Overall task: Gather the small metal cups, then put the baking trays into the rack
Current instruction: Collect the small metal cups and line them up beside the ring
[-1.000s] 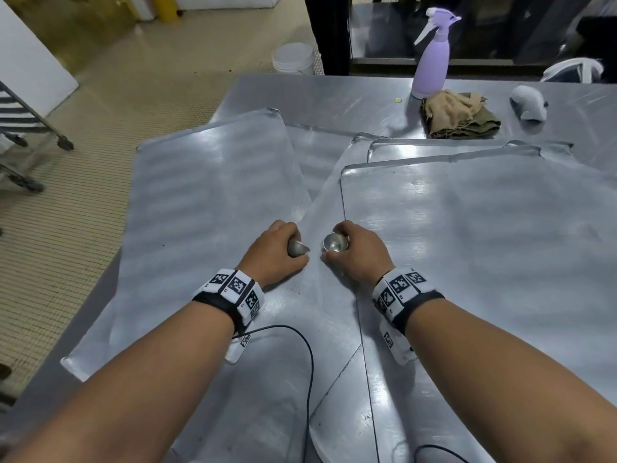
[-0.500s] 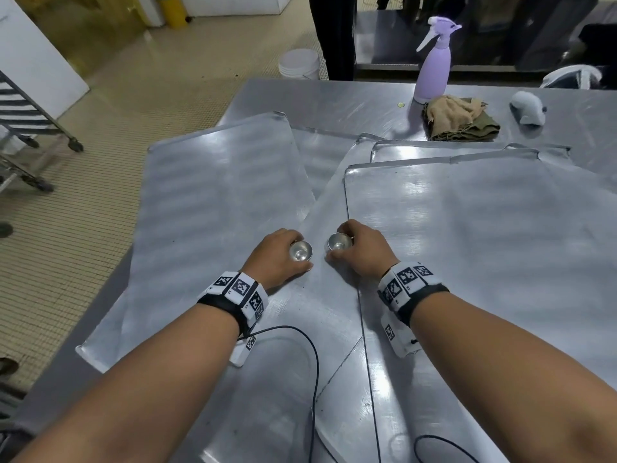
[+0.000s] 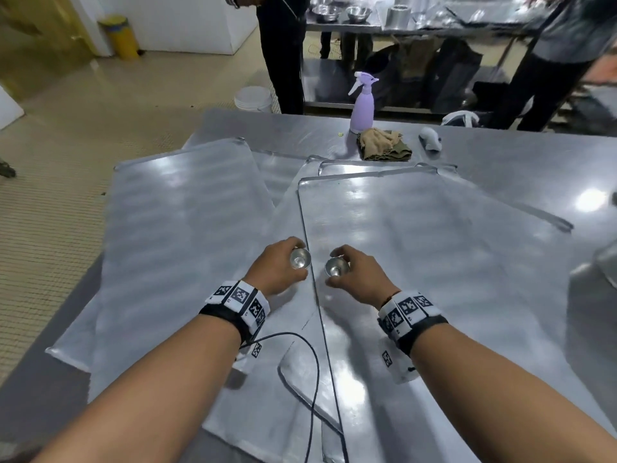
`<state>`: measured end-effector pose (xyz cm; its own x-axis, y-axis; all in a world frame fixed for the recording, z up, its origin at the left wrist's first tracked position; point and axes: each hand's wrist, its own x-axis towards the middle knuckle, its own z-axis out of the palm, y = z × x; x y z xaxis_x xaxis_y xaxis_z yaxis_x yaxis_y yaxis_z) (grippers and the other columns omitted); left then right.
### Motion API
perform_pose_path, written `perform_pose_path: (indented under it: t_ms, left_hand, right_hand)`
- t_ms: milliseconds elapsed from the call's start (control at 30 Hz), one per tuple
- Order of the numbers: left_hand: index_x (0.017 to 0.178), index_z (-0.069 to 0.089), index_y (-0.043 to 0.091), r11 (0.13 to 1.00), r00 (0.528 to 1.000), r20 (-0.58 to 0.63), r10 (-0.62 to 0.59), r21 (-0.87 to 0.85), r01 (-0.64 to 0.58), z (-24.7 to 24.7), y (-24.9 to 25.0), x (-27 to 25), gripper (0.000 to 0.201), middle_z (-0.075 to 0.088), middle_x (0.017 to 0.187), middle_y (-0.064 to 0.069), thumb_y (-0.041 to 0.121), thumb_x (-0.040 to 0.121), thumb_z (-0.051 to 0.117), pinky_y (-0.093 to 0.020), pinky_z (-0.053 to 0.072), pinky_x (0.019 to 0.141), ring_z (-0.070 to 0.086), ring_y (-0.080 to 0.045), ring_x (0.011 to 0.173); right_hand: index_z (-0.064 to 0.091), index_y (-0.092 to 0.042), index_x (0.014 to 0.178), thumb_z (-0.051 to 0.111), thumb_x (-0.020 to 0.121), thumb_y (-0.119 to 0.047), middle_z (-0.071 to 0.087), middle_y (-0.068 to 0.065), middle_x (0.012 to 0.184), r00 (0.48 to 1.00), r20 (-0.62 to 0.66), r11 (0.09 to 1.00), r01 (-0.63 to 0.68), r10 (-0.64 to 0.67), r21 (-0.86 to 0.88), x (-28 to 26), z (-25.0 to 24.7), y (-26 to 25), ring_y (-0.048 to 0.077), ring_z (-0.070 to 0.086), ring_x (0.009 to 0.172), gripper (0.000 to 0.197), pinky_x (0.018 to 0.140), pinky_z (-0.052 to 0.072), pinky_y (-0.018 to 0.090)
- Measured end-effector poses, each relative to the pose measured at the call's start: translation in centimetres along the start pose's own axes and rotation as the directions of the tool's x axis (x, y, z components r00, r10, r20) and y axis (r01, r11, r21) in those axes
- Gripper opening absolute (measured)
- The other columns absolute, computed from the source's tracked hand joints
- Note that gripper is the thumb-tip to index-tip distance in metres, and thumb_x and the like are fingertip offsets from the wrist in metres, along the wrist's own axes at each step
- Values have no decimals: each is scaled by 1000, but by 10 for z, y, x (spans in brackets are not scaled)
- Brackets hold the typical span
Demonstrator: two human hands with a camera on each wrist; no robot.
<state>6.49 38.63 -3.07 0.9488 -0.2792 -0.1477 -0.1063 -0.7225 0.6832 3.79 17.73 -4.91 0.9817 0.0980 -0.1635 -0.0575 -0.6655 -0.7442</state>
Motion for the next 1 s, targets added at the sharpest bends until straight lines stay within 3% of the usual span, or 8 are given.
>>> perform_pose_path:
  t_ms: [133, 333, 500, 600, 667, 800, 1000]
  left_hand:
    - [124, 59, 22, 998, 996, 59, 62, -23, -61, 33, 36, -15, 50, 65, 114, 0, 21, 77, 77, -30, 50, 81, 62, -20, 99]
    - [122, 58, 28, 990, 976, 167, 138, -48, -132, 97, 90, -31, 51, 65, 114, 2, 26, 74, 74, -35, 53, 87, 63, -20, 100]
    - [123, 60, 24, 974, 942, 248, 226, -52, -220, 156, 143, -38, 48, 65, 114, 1, 22, 77, 73, -31, 52, 86, 62, -20, 100]
    - [123, 60, 21, 961, 916, 293, 274, -54, -270, 194, 179, -43, 47, 65, 114, 0, 21, 78, 73, -32, 51, 88, 60, -19, 102]
    - [123, 59, 22, 955, 901, 322, 292, -50, -291, 222, 203, -45, 48, 65, 114, 1, 22, 77, 73, -35, 51, 89, 60, -20, 103]
    - [123, 58, 25, 948, 885, 347, 312, -48, -316, 279, 254, -54, 49, 65, 113, 2, 25, 77, 74, -35, 52, 87, 62, -20, 101]
    - [122, 59, 22, 922, 851, 367, 376, -57, -383, 367, 331, -67, 49, 68, 113, -1, 24, 76, 76, -35, 53, 87, 64, -20, 99]
  right_hand:
    - [58, -17, 123, 84, 75, -24, 66, 0, 109, 995, -75, 998, -67, 67, -7, -49, -28, 18, 20, 63, 95, 54, 78, 48, 27]
    - [60, -19, 121, 83, 74, -23, 68, -2, 108, 963, -216, 987, -157, 160, 29, -118, -68, 58, 18, 63, 95, 53, 80, 48, 26]
    - [59, -21, 121, 82, 74, -22, 66, -4, 107, 916, -305, 966, -251, 259, 66, -173, -106, 107, 15, 60, 93, 52, 69, 39, 6]
    - [59, -22, 121, 82, 74, -23, 66, -5, 106, 892, -339, 954, -289, 300, 83, -206, -130, 138, 14, 60, 92, 53, 67, 36, 4]
    - [59, -23, 121, 82, 74, -23, 66, -5, 108, 876, -355, 945, -311, 326, 101, -229, -147, 161, 14, 61, 93, 52, 68, 38, 6]
    - [60, -21, 122, 83, 72, -23, 66, -3, 112, 852, -385, 934, -338, 356, 115, -272, -187, 209, 17, 62, 101, 54, 81, 43, 23]
    - [60, -23, 122, 83, 72, -24, 66, -6, 110, 820, -406, 914, -380, 403, 139, -333, -245, 285, 15, 61, 102, 55, 84, 45, 25]
